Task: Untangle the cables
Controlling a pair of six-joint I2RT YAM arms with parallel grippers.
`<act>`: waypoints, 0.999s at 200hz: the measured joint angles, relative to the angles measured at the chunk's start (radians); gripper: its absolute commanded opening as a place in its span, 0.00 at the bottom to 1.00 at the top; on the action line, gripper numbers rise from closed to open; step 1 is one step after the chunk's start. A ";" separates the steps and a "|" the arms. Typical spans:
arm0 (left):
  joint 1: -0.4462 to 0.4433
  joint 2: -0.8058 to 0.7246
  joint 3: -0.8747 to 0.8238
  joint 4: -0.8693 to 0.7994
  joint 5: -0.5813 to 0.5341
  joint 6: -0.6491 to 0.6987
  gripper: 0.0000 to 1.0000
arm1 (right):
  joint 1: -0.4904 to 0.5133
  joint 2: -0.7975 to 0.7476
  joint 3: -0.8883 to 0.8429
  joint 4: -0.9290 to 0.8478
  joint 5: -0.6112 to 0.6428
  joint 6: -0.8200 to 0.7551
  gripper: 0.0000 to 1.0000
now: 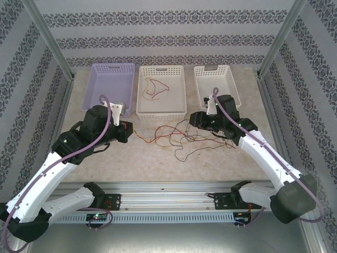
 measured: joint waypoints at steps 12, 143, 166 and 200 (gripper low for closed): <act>0.000 -0.003 -0.006 0.006 0.011 -0.009 0.00 | 0.035 -0.003 0.000 0.025 -0.001 -0.010 0.49; 0.000 0.002 -0.036 0.058 0.120 -0.096 0.00 | 0.459 0.031 -0.018 0.307 0.000 -0.218 0.52; 0.000 0.007 -0.036 0.060 0.131 -0.108 0.00 | 0.507 0.083 -0.018 0.315 0.004 -0.248 0.50; 0.000 0.016 -0.036 0.060 0.140 -0.117 0.00 | 0.551 0.135 -0.018 0.315 0.034 -0.282 0.35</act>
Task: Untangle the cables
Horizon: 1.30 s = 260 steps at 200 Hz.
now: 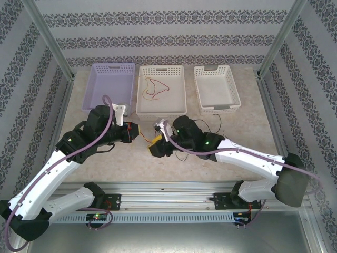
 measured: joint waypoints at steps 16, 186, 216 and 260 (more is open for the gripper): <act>0.000 0.000 0.000 0.000 0.002 -0.002 0.00 | 0.001 0.006 0.002 -0.002 0.012 -0.005 0.27; 0.000 -0.002 -0.018 0.010 0.002 -0.005 0.26 | -0.013 -0.063 -0.027 0.064 0.047 0.026 0.00; 0.000 -0.005 -0.040 0.016 0.001 -0.005 0.31 | -0.016 -0.064 -0.040 0.080 0.055 0.043 0.00; 0.000 -0.023 -0.092 0.026 -0.011 -0.006 0.49 | -0.083 -0.129 -0.088 0.083 0.116 0.077 0.00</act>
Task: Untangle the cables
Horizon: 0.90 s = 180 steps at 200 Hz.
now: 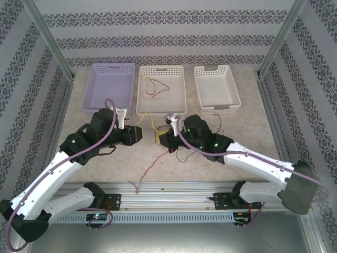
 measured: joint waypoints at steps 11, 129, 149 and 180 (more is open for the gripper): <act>0.000 -0.013 -0.029 0.006 -0.005 -0.008 0.55 | -0.026 -0.031 -0.003 0.001 0.016 0.015 0.00; -0.163 0.222 -0.294 0.226 0.085 -0.061 0.72 | -0.187 -0.234 0.050 -0.060 0.051 0.070 0.00; -0.198 0.316 -0.267 0.230 0.050 -0.035 0.71 | -0.202 -0.281 0.056 -0.079 0.051 0.072 0.00; -0.241 0.459 -0.227 0.230 -0.015 0.010 0.67 | -0.208 -0.336 0.066 -0.097 0.051 0.076 0.00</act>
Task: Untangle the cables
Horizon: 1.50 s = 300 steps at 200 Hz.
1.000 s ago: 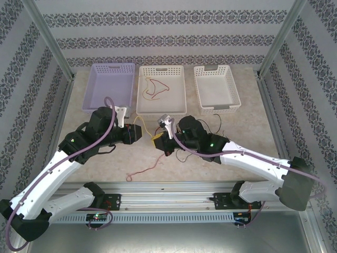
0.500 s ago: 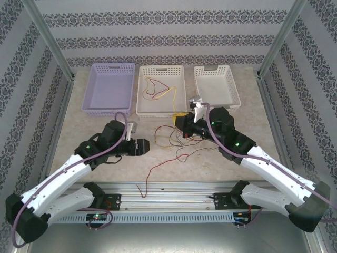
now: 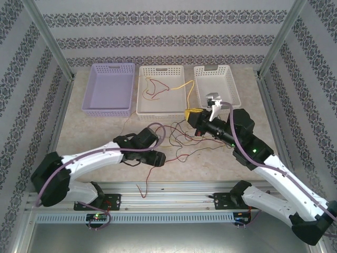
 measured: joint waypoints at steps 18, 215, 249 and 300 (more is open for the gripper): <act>-0.017 0.083 0.029 0.005 -0.031 0.021 0.65 | 0.000 -0.021 0.000 -0.007 0.000 0.003 0.00; -0.078 0.321 0.289 -0.135 -0.166 0.142 0.00 | 0.000 -0.135 0.020 -0.097 -0.030 0.014 0.00; -0.057 0.111 0.476 -0.271 -0.183 0.188 0.00 | 0.000 -0.180 0.006 -0.098 -0.029 0.014 0.00; 0.037 0.024 0.809 -0.422 -0.192 0.270 0.00 | 0.000 -0.197 -0.034 -0.095 -0.026 0.015 0.00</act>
